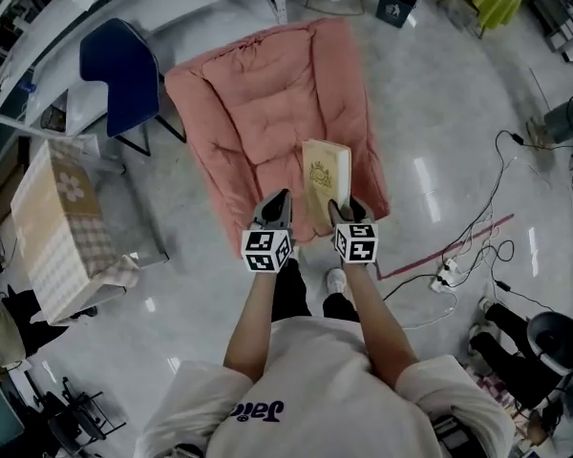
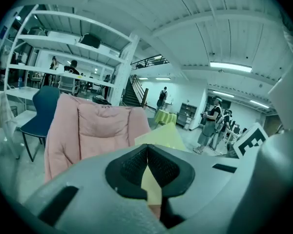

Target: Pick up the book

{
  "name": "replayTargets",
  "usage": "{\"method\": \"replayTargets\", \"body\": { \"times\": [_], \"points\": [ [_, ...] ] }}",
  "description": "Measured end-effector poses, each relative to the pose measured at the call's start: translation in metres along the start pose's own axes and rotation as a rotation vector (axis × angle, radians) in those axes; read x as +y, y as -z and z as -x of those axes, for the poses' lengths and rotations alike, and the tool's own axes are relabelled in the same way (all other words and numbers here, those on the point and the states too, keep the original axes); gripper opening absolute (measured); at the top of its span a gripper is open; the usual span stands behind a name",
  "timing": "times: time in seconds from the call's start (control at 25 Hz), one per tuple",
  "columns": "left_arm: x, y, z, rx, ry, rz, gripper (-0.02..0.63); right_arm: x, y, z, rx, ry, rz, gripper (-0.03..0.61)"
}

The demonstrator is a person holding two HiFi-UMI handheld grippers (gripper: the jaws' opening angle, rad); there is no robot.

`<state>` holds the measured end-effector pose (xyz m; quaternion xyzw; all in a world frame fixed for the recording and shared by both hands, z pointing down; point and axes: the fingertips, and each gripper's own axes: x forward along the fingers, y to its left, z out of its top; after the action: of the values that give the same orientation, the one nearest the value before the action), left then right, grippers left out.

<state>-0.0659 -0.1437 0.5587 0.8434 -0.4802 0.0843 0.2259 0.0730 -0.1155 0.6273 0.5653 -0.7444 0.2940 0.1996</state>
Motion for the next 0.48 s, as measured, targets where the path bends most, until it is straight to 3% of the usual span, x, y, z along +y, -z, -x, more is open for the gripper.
{"method": "replayTargets", "body": {
  "times": [0.24, 0.48],
  "points": [
    [-0.008, -0.058, 0.037, -0.112, -0.084, 0.016, 0.015, 0.029, -0.091, 0.060, -0.223, -0.028, 0.165, 0.216],
    [-0.033, -0.133, 0.074, -0.265, -0.122, -0.084, 0.015, 0.051, -0.170, 0.124, -0.436, -0.054, 0.235, 0.216]
  ]
}}
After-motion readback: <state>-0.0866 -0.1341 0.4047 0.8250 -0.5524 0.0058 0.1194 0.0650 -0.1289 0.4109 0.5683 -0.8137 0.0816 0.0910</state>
